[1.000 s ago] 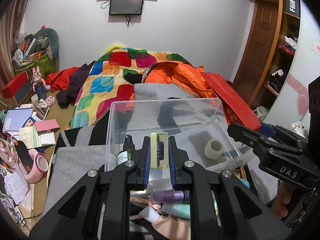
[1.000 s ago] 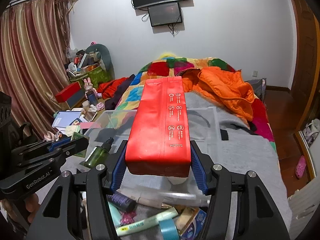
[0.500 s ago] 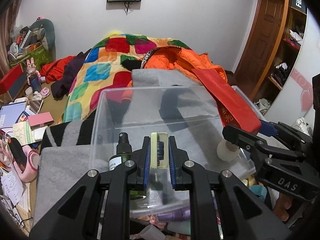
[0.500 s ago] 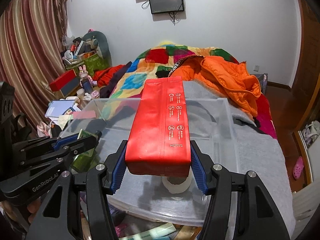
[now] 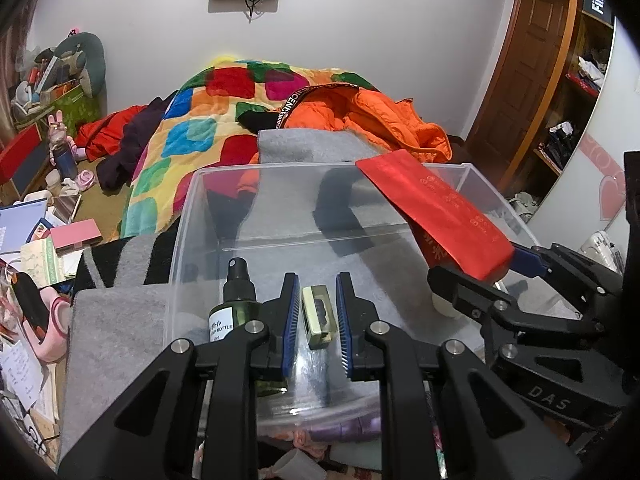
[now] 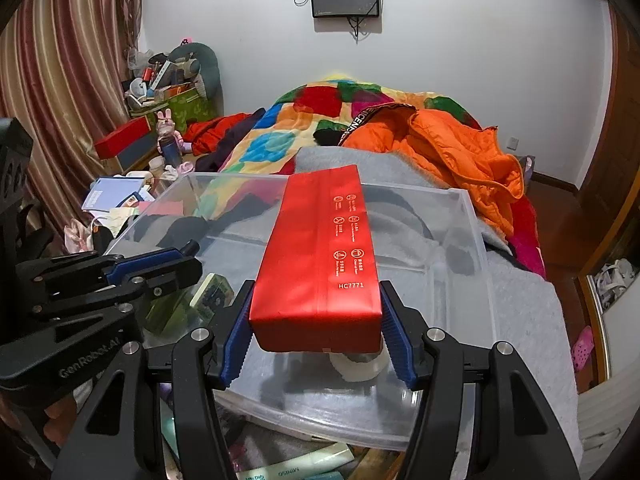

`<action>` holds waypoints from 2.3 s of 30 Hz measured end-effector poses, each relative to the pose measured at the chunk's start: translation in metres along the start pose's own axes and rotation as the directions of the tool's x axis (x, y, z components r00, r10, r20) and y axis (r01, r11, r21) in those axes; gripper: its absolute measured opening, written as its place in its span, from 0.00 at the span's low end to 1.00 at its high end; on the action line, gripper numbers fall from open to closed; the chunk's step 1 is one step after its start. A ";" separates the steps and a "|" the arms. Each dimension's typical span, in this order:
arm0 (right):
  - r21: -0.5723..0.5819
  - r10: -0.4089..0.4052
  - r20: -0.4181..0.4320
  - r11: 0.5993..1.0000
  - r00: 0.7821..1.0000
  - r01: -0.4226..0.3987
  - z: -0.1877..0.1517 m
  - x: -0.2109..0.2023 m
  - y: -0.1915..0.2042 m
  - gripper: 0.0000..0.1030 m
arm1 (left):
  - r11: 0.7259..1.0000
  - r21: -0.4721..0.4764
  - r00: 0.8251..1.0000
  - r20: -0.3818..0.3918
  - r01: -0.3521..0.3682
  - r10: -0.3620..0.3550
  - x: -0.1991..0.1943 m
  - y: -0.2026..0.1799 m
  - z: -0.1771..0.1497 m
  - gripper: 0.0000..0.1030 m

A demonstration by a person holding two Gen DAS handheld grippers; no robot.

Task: Organize objects
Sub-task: 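Place the gold bottle in the box with left tool while right tool drops red box, then grasp the beige tube with left tool while right tool grasps the blue tape roll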

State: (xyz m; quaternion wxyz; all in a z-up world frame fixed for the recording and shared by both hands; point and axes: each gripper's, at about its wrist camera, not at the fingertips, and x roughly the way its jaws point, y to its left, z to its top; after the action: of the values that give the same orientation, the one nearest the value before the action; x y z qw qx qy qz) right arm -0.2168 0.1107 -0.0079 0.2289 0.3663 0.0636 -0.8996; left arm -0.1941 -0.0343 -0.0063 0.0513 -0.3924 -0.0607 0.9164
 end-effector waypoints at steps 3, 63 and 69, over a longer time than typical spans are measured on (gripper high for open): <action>0.002 -0.007 0.004 1.000 1.000 0.007 0.000 -0.005 0.000 0.53 | 1.000 0.013 1.000 0.019 -0.012 0.012 -0.009 -0.003 -0.001 0.37; -0.039 0.086 -0.073 0.995 0.994 -0.089 -0.104 -0.057 0.004 0.35 | 0.994 -0.101 0.997 -0.069 -0.049 0.042 -0.051 0.023 -0.111 0.51; -0.024 0.089 -0.095 0.995 0.991 -0.092 -0.108 -0.052 0.002 0.32 | 0.994 -0.102 0.998 -0.059 -0.033 0.027 -0.054 0.017 -0.113 0.41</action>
State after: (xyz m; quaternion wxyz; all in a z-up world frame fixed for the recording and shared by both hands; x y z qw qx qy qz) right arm -0.1149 0.1580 -0.0506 0.2714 0.4076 0.0704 -0.8691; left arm -0.0757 -0.0508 -0.0479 0.0192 -0.4214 -0.1004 0.9011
